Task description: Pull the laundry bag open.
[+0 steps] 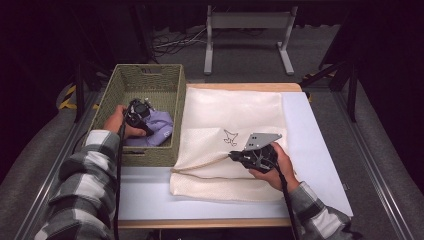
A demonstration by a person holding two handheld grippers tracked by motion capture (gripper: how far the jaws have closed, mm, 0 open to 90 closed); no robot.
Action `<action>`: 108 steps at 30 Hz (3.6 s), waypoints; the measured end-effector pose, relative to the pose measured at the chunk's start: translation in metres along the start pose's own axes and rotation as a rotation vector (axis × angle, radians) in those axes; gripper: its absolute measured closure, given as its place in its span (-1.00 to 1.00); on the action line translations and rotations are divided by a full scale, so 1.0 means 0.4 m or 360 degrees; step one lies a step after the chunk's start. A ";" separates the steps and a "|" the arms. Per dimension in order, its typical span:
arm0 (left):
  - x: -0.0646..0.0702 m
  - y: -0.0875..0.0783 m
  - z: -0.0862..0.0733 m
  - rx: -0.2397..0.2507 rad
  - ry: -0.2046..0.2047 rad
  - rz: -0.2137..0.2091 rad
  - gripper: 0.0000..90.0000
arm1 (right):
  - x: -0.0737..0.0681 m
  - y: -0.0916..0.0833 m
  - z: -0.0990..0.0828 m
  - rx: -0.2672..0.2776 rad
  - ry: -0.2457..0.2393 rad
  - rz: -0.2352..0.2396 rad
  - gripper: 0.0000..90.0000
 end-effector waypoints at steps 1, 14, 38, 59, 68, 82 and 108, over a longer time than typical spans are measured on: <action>-0.001 -0.003 0.000 -0.0004 0.0008 0.0043 0.43 | 0.000 0.000 0.000 0.0001 0.0001 0.0000 0.94; 0.018 -0.058 -0.002 0.0153 0.0094 0.0133 0.71 | 0.009 0.000 -0.004 0.0036 0.0030 -0.0021 0.94; 0.161 -0.209 -0.087 0.0835 0.0156 0.0112 0.72 | 0.023 -0.001 -0.006 0.0109 0.0064 -0.0023 0.95; 0.339 -0.282 -0.185 0.1222 0.0350 -0.0158 0.73 | 0.030 -0.004 0.010 0.0143 0.0058 -0.0129 0.95; 0.430 -0.267 -0.207 0.1292 0.0461 -0.0268 0.73 | 0.031 -0.001 0.015 0.0151 0.0060 -0.0135 0.95; 0.579 -0.194 -0.172 0.1107 0.0677 -0.0470 0.73 | 0.033 -0.005 0.016 0.0162 0.0071 -0.0149 0.95; 0.681 0.068 0.035 0.0646 0.0557 -0.0531 0.73 | 0.024 -0.010 0.021 0.0163 0.0048 -0.0132 0.95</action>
Point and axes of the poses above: each handheld gripper's, and its own axes: y roughly forward along the jaws, z roughly out of its top, x roughly to its right, the point moved 1 cm from there along y, roughly forward along the jaws, and after that the axes turned 10 degrees about -z, right-handed, at the moved point
